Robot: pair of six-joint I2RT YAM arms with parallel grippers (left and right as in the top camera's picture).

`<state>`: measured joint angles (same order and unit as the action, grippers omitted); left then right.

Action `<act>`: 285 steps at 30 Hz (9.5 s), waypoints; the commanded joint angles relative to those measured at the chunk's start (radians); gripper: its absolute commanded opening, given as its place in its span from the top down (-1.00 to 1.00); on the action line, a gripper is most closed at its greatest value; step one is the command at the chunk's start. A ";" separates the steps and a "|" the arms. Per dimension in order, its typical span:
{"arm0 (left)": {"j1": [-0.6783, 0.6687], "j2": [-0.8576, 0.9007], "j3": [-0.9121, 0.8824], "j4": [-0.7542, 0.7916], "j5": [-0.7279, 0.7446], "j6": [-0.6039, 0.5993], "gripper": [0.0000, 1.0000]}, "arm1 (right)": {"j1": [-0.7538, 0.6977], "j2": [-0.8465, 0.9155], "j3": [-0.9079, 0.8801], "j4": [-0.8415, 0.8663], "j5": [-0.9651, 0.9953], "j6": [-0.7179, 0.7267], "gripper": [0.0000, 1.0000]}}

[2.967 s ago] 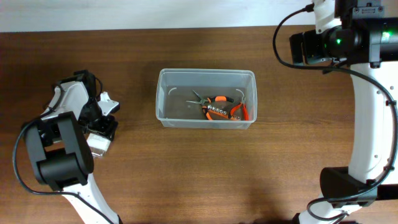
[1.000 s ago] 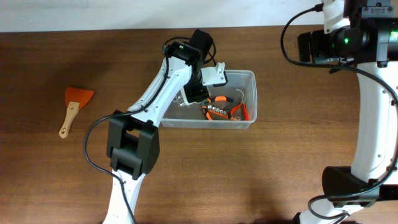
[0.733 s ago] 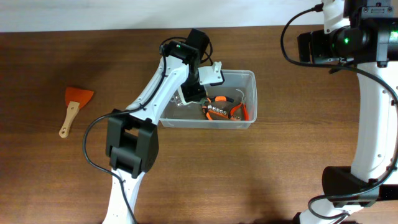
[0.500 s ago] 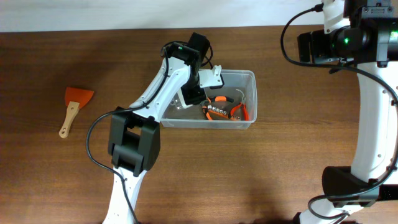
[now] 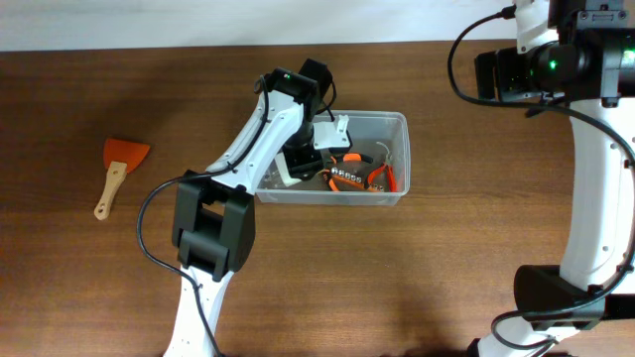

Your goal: Pack container

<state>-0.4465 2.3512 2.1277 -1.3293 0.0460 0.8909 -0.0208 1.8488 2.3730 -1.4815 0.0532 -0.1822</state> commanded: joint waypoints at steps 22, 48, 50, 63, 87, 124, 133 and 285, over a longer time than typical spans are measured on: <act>0.063 0.008 -0.001 -0.159 0.011 -0.034 -0.42 | -0.008 0.003 0.004 0.000 0.012 0.008 -0.97; 0.145 -0.214 0.194 -0.118 -0.238 -0.277 -0.99 | -0.008 0.003 0.004 0.000 0.012 0.008 -0.97; 0.212 -0.264 0.194 -0.130 -0.238 -0.307 -0.99 | -0.008 0.003 0.004 0.000 0.012 0.008 -0.97; 0.654 -0.554 0.194 -0.191 -0.123 -0.541 -0.99 | -0.008 0.003 0.004 0.000 0.012 0.008 -0.97; 0.934 -0.493 -0.494 0.315 0.018 -0.256 -0.99 | -0.008 0.004 0.004 -0.013 0.011 0.008 -0.97; 0.934 -0.139 -0.495 0.387 -0.069 -0.190 -0.98 | -0.008 0.004 0.004 -0.034 0.011 0.008 -0.98; 0.934 -0.138 -0.511 0.387 -0.068 -0.190 -0.87 | -0.008 0.004 0.004 -0.034 0.011 0.008 -0.97; 0.240 -0.523 -0.195 0.212 -0.042 -0.277 -0.99 | 0.034 0.005 0.004 0.356 -0.064 0.034 -0.97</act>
<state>-0.2852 1.9759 1.9022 -1.1542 0.0174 0.6567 -0.0105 1.8500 2.3722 -1.2396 0.0418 -0.1574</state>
